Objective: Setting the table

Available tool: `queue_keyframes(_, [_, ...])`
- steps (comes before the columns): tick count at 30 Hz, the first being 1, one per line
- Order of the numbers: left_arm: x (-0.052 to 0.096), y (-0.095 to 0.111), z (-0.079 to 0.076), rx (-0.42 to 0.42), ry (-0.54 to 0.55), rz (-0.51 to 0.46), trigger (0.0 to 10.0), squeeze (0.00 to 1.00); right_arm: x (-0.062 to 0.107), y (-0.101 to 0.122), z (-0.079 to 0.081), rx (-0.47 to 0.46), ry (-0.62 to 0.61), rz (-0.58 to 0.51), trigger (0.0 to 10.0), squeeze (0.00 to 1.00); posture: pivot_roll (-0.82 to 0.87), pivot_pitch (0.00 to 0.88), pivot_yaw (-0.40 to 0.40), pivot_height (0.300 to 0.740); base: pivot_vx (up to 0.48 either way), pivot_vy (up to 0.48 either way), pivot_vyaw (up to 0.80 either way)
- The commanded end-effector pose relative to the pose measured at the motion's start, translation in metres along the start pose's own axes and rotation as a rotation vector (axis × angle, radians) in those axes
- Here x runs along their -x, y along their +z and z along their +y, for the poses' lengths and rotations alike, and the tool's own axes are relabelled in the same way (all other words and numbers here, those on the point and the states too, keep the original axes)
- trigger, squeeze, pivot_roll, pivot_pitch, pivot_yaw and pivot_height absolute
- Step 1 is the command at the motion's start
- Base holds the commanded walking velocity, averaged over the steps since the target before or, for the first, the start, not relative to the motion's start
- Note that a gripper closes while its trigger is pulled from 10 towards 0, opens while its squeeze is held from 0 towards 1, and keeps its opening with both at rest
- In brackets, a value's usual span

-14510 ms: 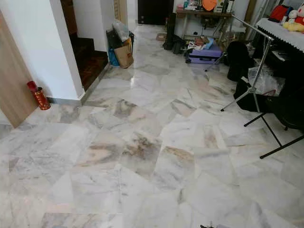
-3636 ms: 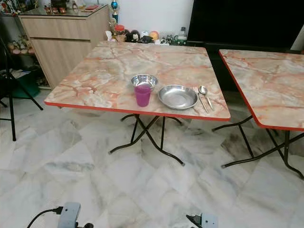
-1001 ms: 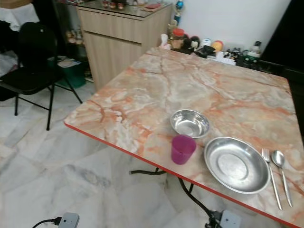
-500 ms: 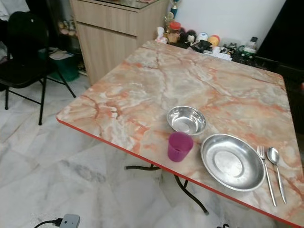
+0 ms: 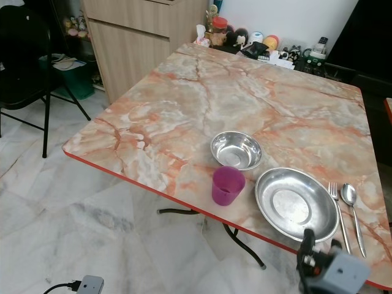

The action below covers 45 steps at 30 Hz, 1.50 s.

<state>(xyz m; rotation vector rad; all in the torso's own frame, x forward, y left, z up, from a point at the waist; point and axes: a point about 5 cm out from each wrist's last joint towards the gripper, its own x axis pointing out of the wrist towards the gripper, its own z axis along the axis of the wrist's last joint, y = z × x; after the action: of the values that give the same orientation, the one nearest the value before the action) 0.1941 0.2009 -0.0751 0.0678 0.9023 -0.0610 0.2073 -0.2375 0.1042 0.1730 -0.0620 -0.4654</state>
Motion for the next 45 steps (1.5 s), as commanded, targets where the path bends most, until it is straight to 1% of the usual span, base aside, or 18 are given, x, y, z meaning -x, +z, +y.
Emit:
queue_keyframes(1, [0.001, -0.008, -0.001, -0.016, -0.004, 0.029, 10.0, 0.00, -0.005, 0.002, -0.012, -0.018, -0.076, 0.009, 10.0, 1.00, -0.05, 0.136, -0.085, 0.740, 0.000, 0.000, 0.00])
queue_keyframes(3, [0.001, -0.008, -0.001, -0.015, -0.003, 0.030, 10.0, 0.00, -0.008, 0.006, -0.014, -0.054, -0.129, 0.011, 10.0, 1.00, -0.04, 0.135, -0.083, 0.740, 0.000, 0.000, 0.00])
queue_keyframes(5, [0.001, -0.008, -0.001, -0.015, -0.003, 0.030, 10.0, 0.00, -0.008, 0.006, -0.014, -0.054, -0.129, 0.011, 10.0, 1.00, -0.04, 0.135, -0.083, 0.740, 0.000, 0.000, 0.00])
queue_keyframes(6, [0.002, -0.009, 0.000, -0.015, -0.002, 0.032, 10.0, 0.00, -0.007, 0.003, -0.017, -0.091, -0.162, 0.036, 10.0, 1.00, -0.04, 0.137, -0.079, 0.740, 0.000, 0.000, 0.00])
queue_keyframes(7, [0.002, -0.010, 0.000, -0.016, -0.003, 0.033, 10.0, 0.00, -0.006, 0.000, -0.018, -0.107, -0.175, 0.058, 10.0, 0.95, -0.04, 0.137, -0.079, 0.740, 0.000, 0.000, 0.00])
queue_keyframes(9, [0.002, -0.010, 0.000, -0.017, -0.004, 0.035, 10.0, 0.00, -0.005, -0.002, -0.019, -0.116, -0.183, 0.073, 10.0, 0.95, -0.04, 0.137, -0.079, 0.740, 0.000, 0.000, 0.00])
queue_keyframes(10, [0.002, -0.010, 0.000, -0.018, -0.005, 0.035, 10.0, 0.00, -0.004, -0.005, -0.020, -0.125, -0.189, 0.091, 10.0, 0.00, -0.04, 0.137, -0.077, 0.740, 0.000, 0.000, 0.00])
queue_keyframes(12, [0.002, -0.010, 0.000, -0.018, -0.005, 0.035, 10.0, 0.00, -0.002, -0.008, -0.021, -0.139, -0.198, 0.112, 10.0, 0.00, -0.04, 0.140, -0.075, 0.740, 0.000, 0.000, 0.00])
queue_keyframes(13, [0.002, -0.009, 0.000, -0.019, -0.006, 0.033, 10.0, 0.00, 0.000, -0.013, -0.025, -0.183, -0.230, 0.144, 10.0, 0.00, -0.04, 0.140, -0.075, 0.740, 0.000, 0.000, 0.00])
queue_keyframes(15, [0.002, -0.009, 0.000, -0.020, -0.007, 0.033, 10.0, 0.00, 0.000, -0.014, -0.026, -0.193, -0.237, 0.154, 10.0, 0.00, -0.04, 0.140, -0.075, 0.740, 0.000, 0.000, 0.00])
queue_keyframes(17, [0.002, -0.009, 0.001, -0.026, -0.008, 0.032, 10.0, 0.00, -0.006, -0.013, -0.027, -0.195, -0.248, 0.181, 10.0, 0.00, -0.04, 0.141, -0.072, 0.740, 0.000, 0.000, 0.00])
queue_keyframes(19, [0.002, -0.008, 0.001, -0.027, -0.008, 0.032, 10.0, 0.00, -0.008, -0.013, -0.028, -0.197, -0.253, 0.183, 10.0, 0.00, -0.04, 0.141, -0.072, 0.740, 0.000, 0.000, 0.00])
queue_keyframes(22, [0.002, -0.008, 0.001, -0.030, -0.008, 0.032, 10.0, 0.00, -0.012, -0.015, -0.028, -0.233, -0.265, 0.207, 10.0, 0.00, -0.04, 0.141, -0.072, 0.740, 0.000, 0.000, 0.00])
queue_keyframes(24, [0.002, -0.008, 0.001, -0.028, -0.008, 0.032, 10.0, 0.00, -0.013, -0.021, -0.026, -0.263, -0.250, 0.248, 10.0, 0.00, -0.04, 0.140, -0.071, 0.740, 0.000, 0.000, 0.00])
queue_keyframes(29, [0.002, -0.009, 0.001, -0.026, -0.006, 0.032, 10.0, 0.00, -0.019, -0.021, -0.024, -0.314, -0.243, 0.255, 10.0, 0.00, -0.03, 0.139, -0.070, 0.740, 0.000, 0.000, 0.00])
queue_keyframes(39, [0.002, -0.009, 0.001, -0.029, -0.004, 0.032, 10.0, 0.00, -0.024, -0.021, -0.024, -0.328, -0.252, 0.257, 10.0, 0.00, -0.03, 0.140, -0.070, 0.740, 0.000, 0.000, 0.00])
queue_keyframes(44, [0.002, -0.009, 0.001, -0.030, -0.007, 0.030, 10.0, 0.00, -0.026, -0.022, -0.024, -0.367, -0.261, 0.259, 10.0, 0.00, -0.03, 0.138, -0.069, 0.740, 0.000, 0.000, 0.00])
queue_keyframes(45, [0.002, -0.009, 0.001, -0.030, -0.008, 0.030, 10.0, 0.00, -0.026, -0.023, -0.024, -0.371, -0.261, 0.260, 8.7, 0.00, -0.03, 0.138, -0.069, 0.740, 0.000, 0.000, 0.00])
